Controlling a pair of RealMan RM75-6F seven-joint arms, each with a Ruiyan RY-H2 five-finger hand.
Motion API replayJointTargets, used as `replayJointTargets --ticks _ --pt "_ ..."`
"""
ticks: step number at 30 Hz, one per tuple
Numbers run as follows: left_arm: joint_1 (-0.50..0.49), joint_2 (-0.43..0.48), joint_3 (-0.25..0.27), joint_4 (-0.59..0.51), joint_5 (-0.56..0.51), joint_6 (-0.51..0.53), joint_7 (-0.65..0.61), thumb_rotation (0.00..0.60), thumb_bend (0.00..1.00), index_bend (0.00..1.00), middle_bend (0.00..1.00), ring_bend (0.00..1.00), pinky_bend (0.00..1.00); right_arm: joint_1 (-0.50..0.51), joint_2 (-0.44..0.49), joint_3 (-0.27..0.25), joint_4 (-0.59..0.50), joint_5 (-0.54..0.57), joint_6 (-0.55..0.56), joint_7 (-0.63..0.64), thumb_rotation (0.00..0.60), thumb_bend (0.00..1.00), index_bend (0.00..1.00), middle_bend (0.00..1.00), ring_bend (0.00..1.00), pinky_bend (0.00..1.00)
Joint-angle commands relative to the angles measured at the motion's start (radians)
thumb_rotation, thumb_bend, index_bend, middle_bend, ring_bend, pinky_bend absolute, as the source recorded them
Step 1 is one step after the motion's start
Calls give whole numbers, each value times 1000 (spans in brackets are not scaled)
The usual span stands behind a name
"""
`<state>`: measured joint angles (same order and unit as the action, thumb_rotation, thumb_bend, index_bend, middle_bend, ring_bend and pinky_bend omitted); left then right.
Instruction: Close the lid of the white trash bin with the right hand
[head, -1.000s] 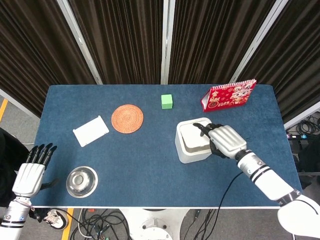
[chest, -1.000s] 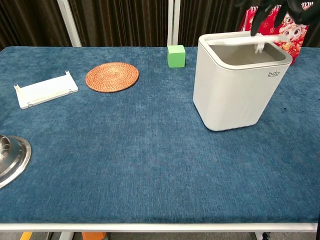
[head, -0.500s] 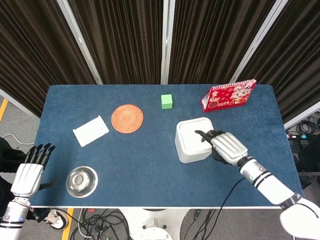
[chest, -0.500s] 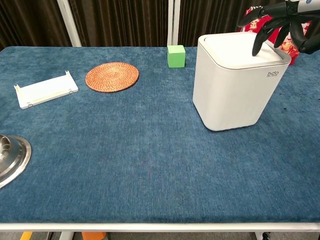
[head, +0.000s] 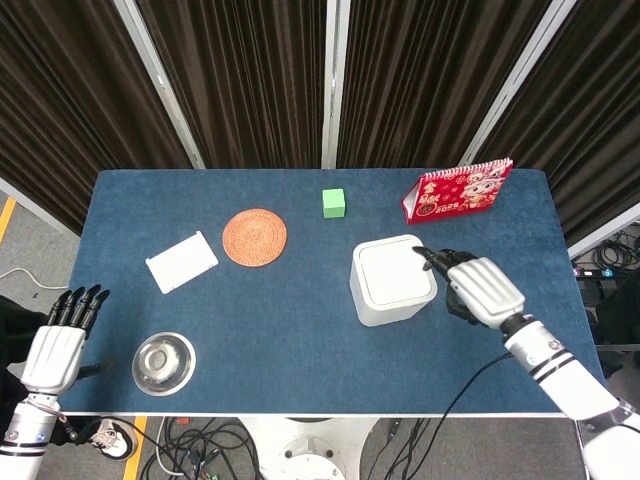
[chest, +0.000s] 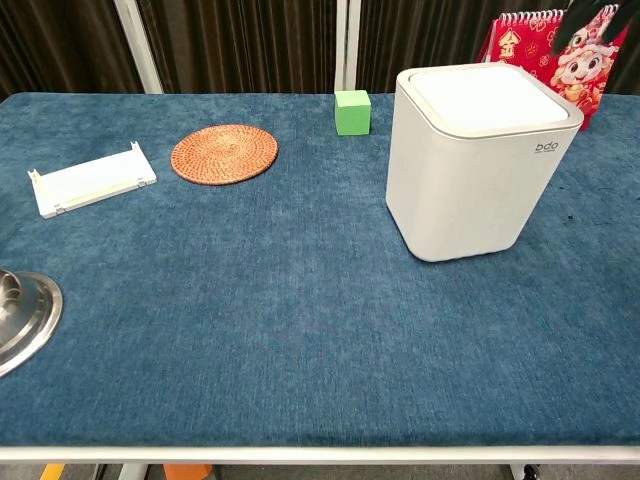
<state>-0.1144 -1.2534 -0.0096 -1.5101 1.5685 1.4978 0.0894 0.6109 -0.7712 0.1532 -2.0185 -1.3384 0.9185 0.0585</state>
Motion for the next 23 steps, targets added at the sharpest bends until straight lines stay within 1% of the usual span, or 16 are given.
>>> replayJointTargets --ticks 1,4,6,8,9,10,11,12,13,14,15,16,17,19,21,23 --pt "-1 3 -3 -6 2 3 0 600 0 73 55 0 77 -139 41 -52 39 -120 169 43 600 1000 0 264 168 244" --pt "-5 10 -7 -24 12 11 7 600 0 74 55 0 77 -252 9 -104 112 -179 315 6 600 1000 0 264 168 244" --pt "-5 12 -9 -37 19 19 16 600 0 74 55 0 77 -332 -40 -137 168 -204 417 -9 600 1000 0 264 168 242" --pt "-4 12 -8 -44 22 21 22 600 0 74 55 0 77 -395 -89 -163 222 -222 493 8 600 990 0 266 162 235" --pt "-5 11 -7 -46 22 20 25 600 0 73 55 0 77 -431 -121 -181 260 -231 530 42 600 961 0 263 156 230" --pt "-5 12 -6 -47 22 18 27 600 0 74 55 0 77 -454 -143 -192 290 -235 550 73 600 894 0 250 141 222" --pt "-5 13 -5 -49 22 16 29 600 0 74 55 0 77 -475 -164 -200 321 -235 568 102 600 805 0 228 119 211" --pt "-6 15 -4 -52 22 14 31 600 0 74 55 0 77 -500 -193 -206 364 -229 590 130 600 702 0 195 87 191" --pt "-6 18 -3 -55 24 13 32 600 0 74 55 0 77 -516 -216 -205 397 -221 607 138 600 575 0 142 46 150" --pt "-5 20 -2 -59 25 15 32 600 0 74 55 0 77 -531 -241 -200 430 -210 625 135 600 463 0 82 15 89" --pt "-4 22 -3 -61 26 19 32 600 0 74 55 0 77 -545 -271 -190 465 -196 648 118 600 386 0 41 2 46" --pt "-2 24 -4 -63 26 23 32 600 0 74 55 0 77 -564 -316 -170 510 -165 678 76 600 298 0 10 0 10" --pt "-1 23 -4 -63 25 25 32 600 0 73 55 0 77 -575 -348 -157 532 -141 691 45 600 213 0 0 0 0" --pt "2 19 -2 -58 22 25 34 600 0 74 55 0 77 -589 -400 -144 548 -106 691 26 600 94 0 0 0 0" --pt "5 14 2 -55 19 22 33 600 0 74 55 0 77 -592 -411 -142 543 -78 661 0 600 47 0 0 0 0" --pt "7 14 4 -53 20 23 32 600 0 73 55 0 77 -591 -412 -138 531 -62 644 -31 600 26 0 0 0 0"
